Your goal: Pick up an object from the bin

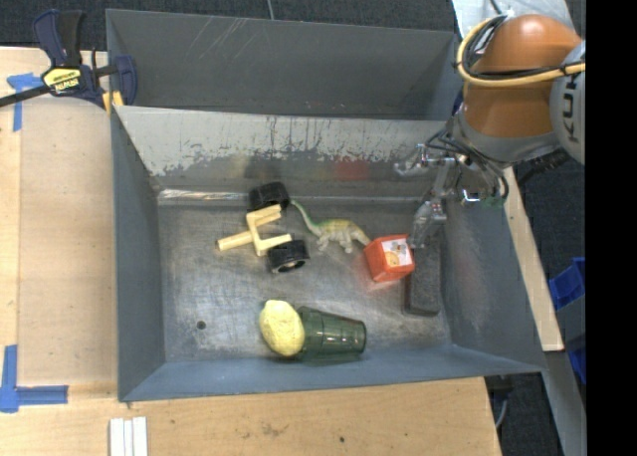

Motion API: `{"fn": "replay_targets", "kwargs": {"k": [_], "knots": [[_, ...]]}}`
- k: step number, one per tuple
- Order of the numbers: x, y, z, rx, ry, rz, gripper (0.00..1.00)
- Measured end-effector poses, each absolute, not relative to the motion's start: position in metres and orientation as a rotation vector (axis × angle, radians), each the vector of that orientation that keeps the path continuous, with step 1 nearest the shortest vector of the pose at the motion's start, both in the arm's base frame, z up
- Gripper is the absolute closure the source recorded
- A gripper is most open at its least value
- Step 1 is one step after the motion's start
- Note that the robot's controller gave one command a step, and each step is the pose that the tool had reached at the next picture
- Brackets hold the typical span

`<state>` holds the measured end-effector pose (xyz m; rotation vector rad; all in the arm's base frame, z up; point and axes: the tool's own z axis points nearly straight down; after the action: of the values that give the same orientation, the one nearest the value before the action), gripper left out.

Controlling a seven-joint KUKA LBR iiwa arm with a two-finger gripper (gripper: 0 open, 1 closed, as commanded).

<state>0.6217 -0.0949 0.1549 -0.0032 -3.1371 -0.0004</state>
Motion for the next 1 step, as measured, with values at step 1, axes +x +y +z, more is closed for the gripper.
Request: {"fn": "replay_targets", "kwargs": {"k": [1], "knots": [[0.6236, -0.0946, 0.1599, 0.000, -3.145, 0.001, 0.00]]}}
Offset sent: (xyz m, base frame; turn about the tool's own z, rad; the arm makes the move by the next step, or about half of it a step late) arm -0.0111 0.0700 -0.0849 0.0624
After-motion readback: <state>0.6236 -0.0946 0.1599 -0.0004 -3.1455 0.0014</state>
